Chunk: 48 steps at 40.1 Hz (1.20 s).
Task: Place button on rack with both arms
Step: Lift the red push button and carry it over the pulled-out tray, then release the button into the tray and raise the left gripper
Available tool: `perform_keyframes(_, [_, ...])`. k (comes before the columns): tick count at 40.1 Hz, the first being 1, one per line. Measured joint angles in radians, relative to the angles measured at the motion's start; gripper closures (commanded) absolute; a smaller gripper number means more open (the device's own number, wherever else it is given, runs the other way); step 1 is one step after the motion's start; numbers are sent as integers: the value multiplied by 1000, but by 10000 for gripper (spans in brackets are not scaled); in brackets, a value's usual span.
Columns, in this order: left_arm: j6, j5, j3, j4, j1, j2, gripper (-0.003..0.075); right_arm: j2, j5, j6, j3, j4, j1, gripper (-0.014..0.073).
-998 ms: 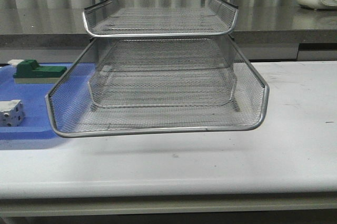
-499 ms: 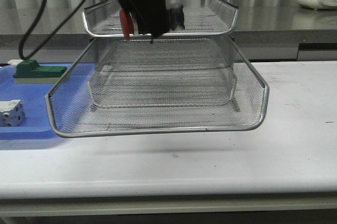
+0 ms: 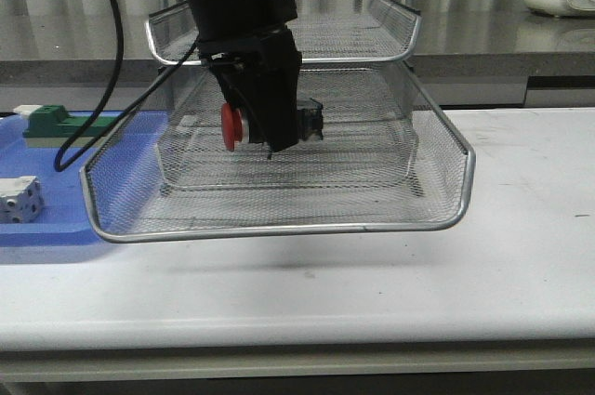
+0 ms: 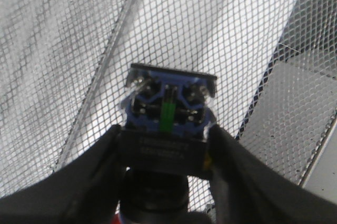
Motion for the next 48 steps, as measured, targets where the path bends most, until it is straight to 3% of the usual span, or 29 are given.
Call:
perform_keyframes(12, [-2, -10, 0, 4, 0, 8, 232, 0, 0, 0, 0, 0, 0, 653])
perform_keyframes(33, [-28, -4, -38, 28, 0, -13, 239, 0, 0, 0, 0, 0, 0, 653])
perform_keyframes(37, [-43, 1, -38, 28, 0, -50, 297, 0, 0, 0, 0, 0, 0, 653])
perform_keyframes(48, [-87, 7, -15, 28, 0, -174, 680, 0, 0, 0, 0, 0, 0, 653])
